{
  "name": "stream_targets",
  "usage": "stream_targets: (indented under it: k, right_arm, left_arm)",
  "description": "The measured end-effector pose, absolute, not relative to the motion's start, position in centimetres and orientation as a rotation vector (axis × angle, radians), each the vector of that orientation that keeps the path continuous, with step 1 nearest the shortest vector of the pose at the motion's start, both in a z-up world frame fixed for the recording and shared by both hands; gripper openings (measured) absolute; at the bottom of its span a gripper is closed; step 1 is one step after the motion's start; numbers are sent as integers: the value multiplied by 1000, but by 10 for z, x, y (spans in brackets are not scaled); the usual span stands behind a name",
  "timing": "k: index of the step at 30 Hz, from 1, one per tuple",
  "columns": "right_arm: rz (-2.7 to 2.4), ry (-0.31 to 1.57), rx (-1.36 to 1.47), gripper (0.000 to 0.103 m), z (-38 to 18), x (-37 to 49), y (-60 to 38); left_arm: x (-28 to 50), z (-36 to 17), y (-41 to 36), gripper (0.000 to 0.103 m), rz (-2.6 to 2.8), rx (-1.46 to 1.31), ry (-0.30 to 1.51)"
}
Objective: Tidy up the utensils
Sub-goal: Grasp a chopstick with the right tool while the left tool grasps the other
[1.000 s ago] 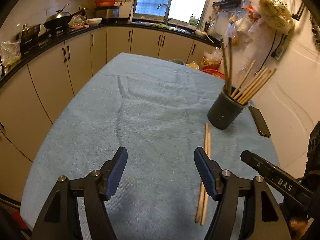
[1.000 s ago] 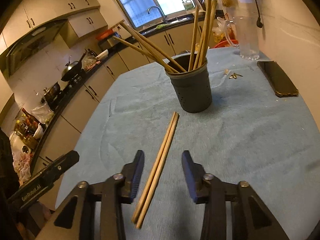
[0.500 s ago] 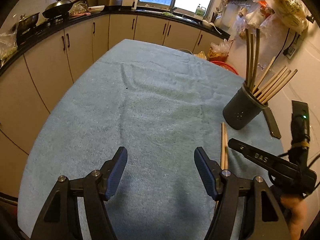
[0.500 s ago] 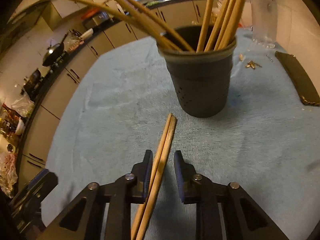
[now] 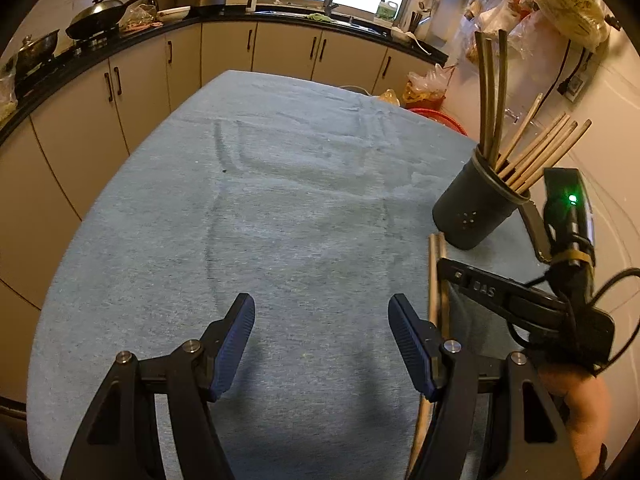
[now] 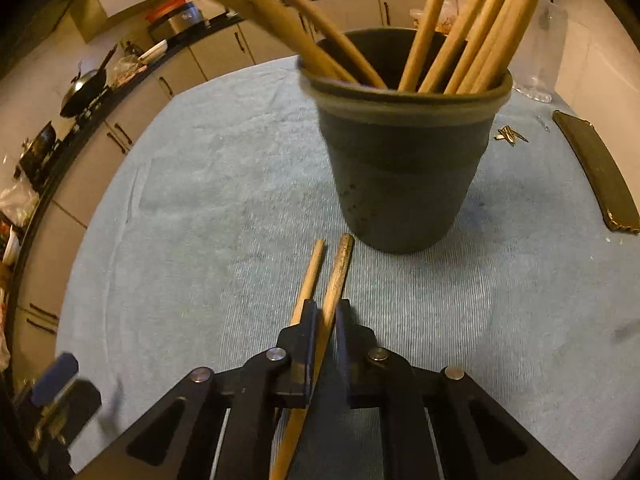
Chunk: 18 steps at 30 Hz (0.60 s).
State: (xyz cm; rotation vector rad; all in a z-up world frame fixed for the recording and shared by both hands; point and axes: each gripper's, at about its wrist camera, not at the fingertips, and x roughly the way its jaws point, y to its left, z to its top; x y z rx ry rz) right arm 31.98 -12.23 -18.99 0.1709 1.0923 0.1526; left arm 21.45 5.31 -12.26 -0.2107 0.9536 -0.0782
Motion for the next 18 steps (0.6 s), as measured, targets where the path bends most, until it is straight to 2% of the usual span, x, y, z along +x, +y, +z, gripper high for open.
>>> stream_targets:
  k: [9, 18]
  right_arm:
    - [250, 1118, 139, 11, -188, 298, -143]
    - [188, 1100, 205, 9, -189, 260, -201]
  left_arm:
    - [231, -124, 31, 70, -134, -177, 1009]
    - [274, -140, -40, 70, -222, -18, 1079]
